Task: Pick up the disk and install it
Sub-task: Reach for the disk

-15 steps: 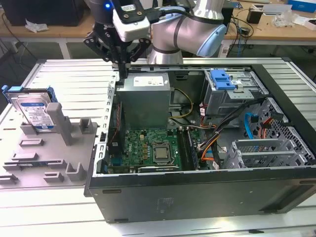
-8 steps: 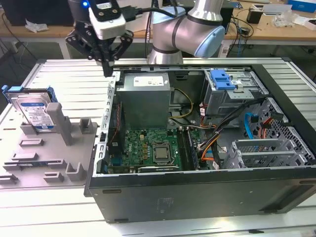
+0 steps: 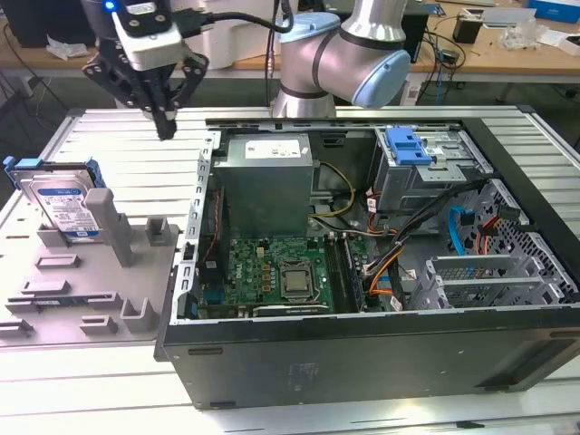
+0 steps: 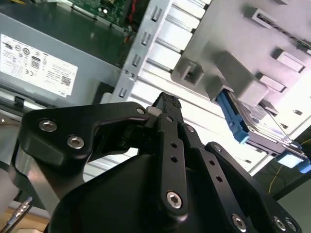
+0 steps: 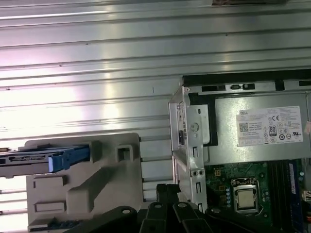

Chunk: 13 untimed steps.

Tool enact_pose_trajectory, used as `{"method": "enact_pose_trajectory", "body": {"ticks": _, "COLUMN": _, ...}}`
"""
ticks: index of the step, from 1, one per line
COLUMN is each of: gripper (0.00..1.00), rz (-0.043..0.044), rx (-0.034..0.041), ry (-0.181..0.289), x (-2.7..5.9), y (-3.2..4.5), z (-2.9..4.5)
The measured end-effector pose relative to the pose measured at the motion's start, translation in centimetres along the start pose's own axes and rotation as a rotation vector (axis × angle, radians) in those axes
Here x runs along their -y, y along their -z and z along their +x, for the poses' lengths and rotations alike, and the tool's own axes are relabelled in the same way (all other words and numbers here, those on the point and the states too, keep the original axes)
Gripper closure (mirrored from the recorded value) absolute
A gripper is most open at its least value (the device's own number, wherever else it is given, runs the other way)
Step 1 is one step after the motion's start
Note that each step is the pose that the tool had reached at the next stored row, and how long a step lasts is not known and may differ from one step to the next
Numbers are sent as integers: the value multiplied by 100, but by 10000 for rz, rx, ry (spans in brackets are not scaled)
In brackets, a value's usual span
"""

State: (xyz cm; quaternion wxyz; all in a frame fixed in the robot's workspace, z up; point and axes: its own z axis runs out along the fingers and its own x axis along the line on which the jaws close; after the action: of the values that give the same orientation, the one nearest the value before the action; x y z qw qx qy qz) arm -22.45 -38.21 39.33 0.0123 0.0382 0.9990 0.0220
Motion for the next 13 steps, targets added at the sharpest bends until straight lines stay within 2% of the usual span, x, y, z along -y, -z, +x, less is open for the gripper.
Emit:
{"method": "enact_pose_trajectory", "body": {"ticks": 7, "gripper": 89, "rz": -1, "rx": 1, "ry": 1, "x": -9, "y": 6, "z": 285}}
{"method": "enact_pose_trajectory", "body": {"ticks": 9, "gripper": 89, "rz": 0, "rx": 0, "ry": 1, "x": -12, "y": 8, "z": 387}}
{"method": "enact_pose_trajectory", "body": {"ticks": 11, "gripper": 89, "rz": -1, "rx": 1, "ry": 0, "x": -16, "y": 10, "z": 502}}
{"method": "enact_pose_trajectory", "body": {"ticks": 13, "gripper": 89, "rz": -1, "rx": 0, "ry": 2, "x": -22, "y": 13, "z": 667}}
